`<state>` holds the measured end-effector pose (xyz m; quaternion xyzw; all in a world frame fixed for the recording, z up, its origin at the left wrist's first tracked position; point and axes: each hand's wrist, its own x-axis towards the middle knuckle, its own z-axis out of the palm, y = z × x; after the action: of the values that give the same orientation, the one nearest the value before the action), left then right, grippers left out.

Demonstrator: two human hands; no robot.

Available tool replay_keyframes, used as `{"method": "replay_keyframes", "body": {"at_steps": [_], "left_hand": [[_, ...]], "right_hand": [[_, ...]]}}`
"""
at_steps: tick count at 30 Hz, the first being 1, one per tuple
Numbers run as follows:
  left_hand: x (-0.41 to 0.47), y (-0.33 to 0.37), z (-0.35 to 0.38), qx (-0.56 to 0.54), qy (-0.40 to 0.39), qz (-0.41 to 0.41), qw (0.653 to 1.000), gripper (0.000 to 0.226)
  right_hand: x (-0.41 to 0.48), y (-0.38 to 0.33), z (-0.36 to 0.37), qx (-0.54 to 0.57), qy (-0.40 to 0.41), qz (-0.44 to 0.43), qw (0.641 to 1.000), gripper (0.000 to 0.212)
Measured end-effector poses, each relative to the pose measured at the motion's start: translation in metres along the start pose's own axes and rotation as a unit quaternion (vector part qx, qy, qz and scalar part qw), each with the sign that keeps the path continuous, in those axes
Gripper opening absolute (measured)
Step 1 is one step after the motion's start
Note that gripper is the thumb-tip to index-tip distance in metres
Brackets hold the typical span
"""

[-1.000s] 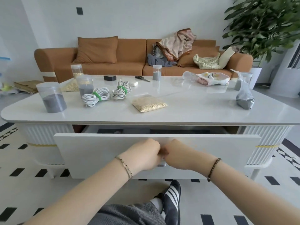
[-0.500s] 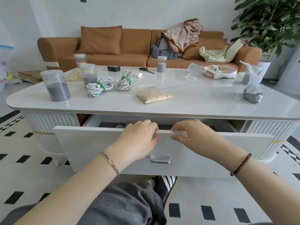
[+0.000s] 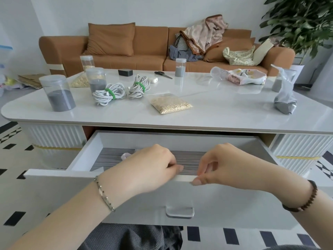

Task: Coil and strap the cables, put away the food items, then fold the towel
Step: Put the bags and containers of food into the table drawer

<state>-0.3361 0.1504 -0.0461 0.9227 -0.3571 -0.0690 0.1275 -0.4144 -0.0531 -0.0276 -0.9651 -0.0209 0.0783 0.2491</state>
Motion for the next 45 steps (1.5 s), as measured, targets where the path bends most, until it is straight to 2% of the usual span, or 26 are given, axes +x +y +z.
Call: {"method": "replay_keyframes", "body": {"at_steps": [6, 13, 17, 23, 26, 27, 29, 31, 33, 36, 40, 43, 45], "left_hand": [[-0.004, 0.000, 0.003, -0.008, -0.072, -0.017, 0.997, 0.050], [0.002, 0.004, -0.011, 0.017, -0.041, -0.002, 0.999, 0.032], [0.010, -0.001, -0.031, 0.036, -0.002, -0.001, 0.999, 0.025], [0.051, -0.024, -0.063, 0.113, 0.090, -0.030, 0.989, 0.024], [0.082, -0.039, -0.068, 0.110, 0.093, -0.025, 0.989, 0.017], [0.093, -0.044, -0.068, 0.103, 0.093, -0.023, 0.990, 0.015], [0.112, -0.054, -0.068, 0.093, 0.103, -0.025, 0.990, 0.018], [0.126, -0.062, -0.066, 0.086, 0.114, -0.031, 0.989, 0.031], [0.133, -0.067, -0.065, 0.067, 0.111, -0.028, 0.991, 0.041], [0.135, -0.076, -0.066, 0.043, 0.103, 0.002, 0.994, 0.042], [0.127, -0.084, -0.072, -0.038, 0.082, 0.006, 0.996, 0.043], [0.130, -0.084, -0.077, -0.077, 0.099, -0.035, 0.991, 0.027], [0.137, -0.083, -0.079, -0.072, 0.116, -0.084, 0.987, 0.027]], "right_hand": [[-0.009, -0.004, 0.002, 0.007, -0.070, -0.018, 0.997, 0.029], [0.001, -0.019, -0.007, 0.047, -0.109, -0.046, 0.992, 0.021], [0.023, -0.037, -0.028, 0.049, -0.069, -0.054, 0.995, 0.022], [0.097, -0.036, -0.061, 0.010, 0.063, -0.069, 0.996, 0.017], [0.140, -0.019, -0.070, -0.021, 0.134, -0.068, 0.988, 0.006], [0.153, -0.012, -0.071, -0.034, 0.149, -0.060, 0.986, 0.011], [0.177, 0.003, -0.071, -0.067, 0.150, -0.041, 0.985, 0.030], [0.191, 0.012, -0.066, -0.100, 0.134, -0.028, 0.986, 0.039], [0.199, 0.019, -0.061, -0.103, 0.141, -0.026, 0.984, 0.036], [0.197, 0.022, -0.058, -0.113, 0.159, -0.045, 0.980, 0.033], [0.173, 0.009, -0.066, -0.117, 0.113, -0.070, 0.984, 0.023], [0.169, -0.002, -0.080, -0.034, 0.088, -0.025, 0.995, 0.012], [0.182, 0.001, -0.084, 0.020, 0.139, 0.027, 0.990, 0.016]]}}
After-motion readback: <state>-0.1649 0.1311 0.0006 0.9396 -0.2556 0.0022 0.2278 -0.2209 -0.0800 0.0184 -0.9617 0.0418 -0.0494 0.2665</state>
